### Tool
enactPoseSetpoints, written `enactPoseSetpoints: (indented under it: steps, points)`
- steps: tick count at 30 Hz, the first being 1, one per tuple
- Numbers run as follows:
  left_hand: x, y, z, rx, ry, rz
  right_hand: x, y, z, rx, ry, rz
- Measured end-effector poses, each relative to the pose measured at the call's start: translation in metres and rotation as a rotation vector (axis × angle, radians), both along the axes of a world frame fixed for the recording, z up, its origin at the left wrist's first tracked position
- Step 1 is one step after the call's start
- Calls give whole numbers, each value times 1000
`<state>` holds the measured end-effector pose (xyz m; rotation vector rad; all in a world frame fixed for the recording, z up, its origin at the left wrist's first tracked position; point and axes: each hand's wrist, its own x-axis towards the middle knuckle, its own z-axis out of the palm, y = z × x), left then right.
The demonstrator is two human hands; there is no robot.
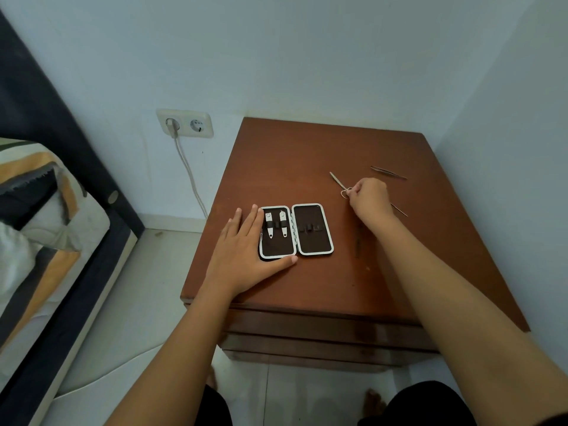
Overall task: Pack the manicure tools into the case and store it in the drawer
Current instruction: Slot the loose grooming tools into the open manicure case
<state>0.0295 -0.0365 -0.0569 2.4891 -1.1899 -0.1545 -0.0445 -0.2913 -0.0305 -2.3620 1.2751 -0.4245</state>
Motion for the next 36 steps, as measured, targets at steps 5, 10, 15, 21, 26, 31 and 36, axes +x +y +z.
enactPoseSetpoints:
  steps: [5, 10, 15, 21, 26, 31, 36]
  points:
    - [1, 1, -1, 37, -7, -23, -9, 18, 0, -20, 76, 139]
    - [-5, 0, 4, 60, 29, 7, -23, 68, 5, 46, -34, 316]
    - [-17, 2, 7, 70, 58, 15, -44, 113, 8, 120, -52, 380]
    - [-19, 20, 11, 100, 92, -82, -59, 144, 18, 146, -7, 401]
    - [-19, 24, 12, 122, 111, -100, -59, 151, 17, 104, 97, 347]
    - [-17, 25, 9, 116, 103, -105, -49, 155, 16, 62, 141, 352]
    - [-15, 25, 9, 130, 117, -116, -38, 162, 16, -101, 166, 366]
